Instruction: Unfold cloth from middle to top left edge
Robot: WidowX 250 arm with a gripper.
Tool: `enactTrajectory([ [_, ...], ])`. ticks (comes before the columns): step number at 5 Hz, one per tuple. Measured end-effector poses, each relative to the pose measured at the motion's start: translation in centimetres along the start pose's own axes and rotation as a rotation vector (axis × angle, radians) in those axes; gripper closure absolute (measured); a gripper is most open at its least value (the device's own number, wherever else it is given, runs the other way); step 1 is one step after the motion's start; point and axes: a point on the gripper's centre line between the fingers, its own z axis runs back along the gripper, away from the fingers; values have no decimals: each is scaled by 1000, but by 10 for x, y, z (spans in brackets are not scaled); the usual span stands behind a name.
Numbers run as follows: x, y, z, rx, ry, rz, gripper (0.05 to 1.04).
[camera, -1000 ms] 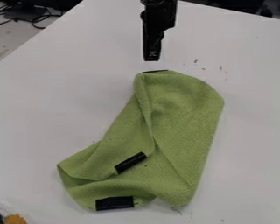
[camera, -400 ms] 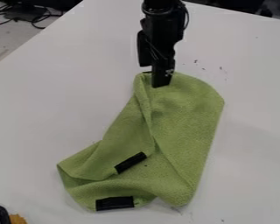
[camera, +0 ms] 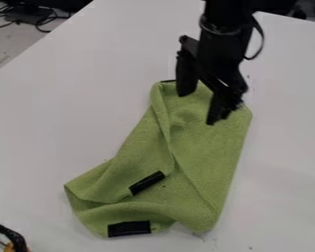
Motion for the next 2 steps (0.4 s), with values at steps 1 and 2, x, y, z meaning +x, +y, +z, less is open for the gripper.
enactTrajectory([
  [1,6,-20,4,24,-12,39,83],
  [2,11,-36,15,31,-3,131,83],
])
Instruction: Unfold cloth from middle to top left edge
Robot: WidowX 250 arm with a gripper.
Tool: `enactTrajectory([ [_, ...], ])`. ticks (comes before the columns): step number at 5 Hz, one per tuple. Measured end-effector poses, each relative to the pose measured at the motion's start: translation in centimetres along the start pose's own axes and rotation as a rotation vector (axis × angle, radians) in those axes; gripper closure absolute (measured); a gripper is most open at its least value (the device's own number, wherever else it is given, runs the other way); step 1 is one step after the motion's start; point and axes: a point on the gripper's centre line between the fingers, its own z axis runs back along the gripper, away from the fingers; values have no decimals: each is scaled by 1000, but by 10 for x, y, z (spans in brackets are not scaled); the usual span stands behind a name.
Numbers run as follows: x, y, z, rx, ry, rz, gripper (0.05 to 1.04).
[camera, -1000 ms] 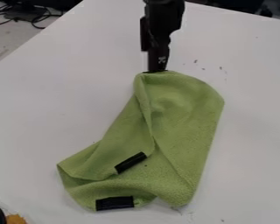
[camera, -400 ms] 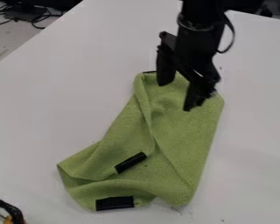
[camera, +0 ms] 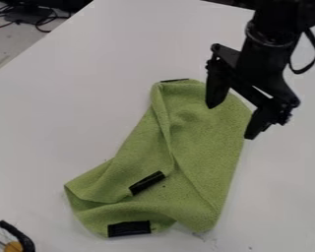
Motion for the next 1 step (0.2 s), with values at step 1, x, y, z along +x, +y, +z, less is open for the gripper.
enactTrajectory([
  [1,-7,-4,-3,14,27,123,83],
])
